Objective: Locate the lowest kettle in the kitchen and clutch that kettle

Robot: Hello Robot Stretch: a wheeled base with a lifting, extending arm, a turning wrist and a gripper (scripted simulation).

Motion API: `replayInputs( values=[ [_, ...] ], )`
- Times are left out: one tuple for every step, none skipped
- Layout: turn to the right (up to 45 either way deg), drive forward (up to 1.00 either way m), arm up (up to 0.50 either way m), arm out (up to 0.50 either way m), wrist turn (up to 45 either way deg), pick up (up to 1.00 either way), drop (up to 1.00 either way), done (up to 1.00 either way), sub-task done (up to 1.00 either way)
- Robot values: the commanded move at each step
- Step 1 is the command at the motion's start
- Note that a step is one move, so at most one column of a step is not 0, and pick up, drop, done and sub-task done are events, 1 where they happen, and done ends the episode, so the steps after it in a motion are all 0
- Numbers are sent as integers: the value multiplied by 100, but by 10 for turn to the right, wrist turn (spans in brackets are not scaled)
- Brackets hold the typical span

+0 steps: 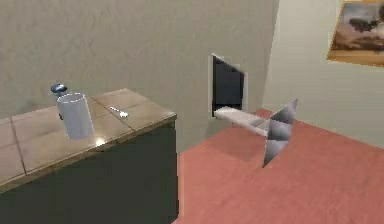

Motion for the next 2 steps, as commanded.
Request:
replayInputs(
  values=[
    [450, 0, 0, 0, 0, 0, 0, 0, 0],
    [0, 10, 0, 0, 0, 0, 0, 0, 0]
  ],
)
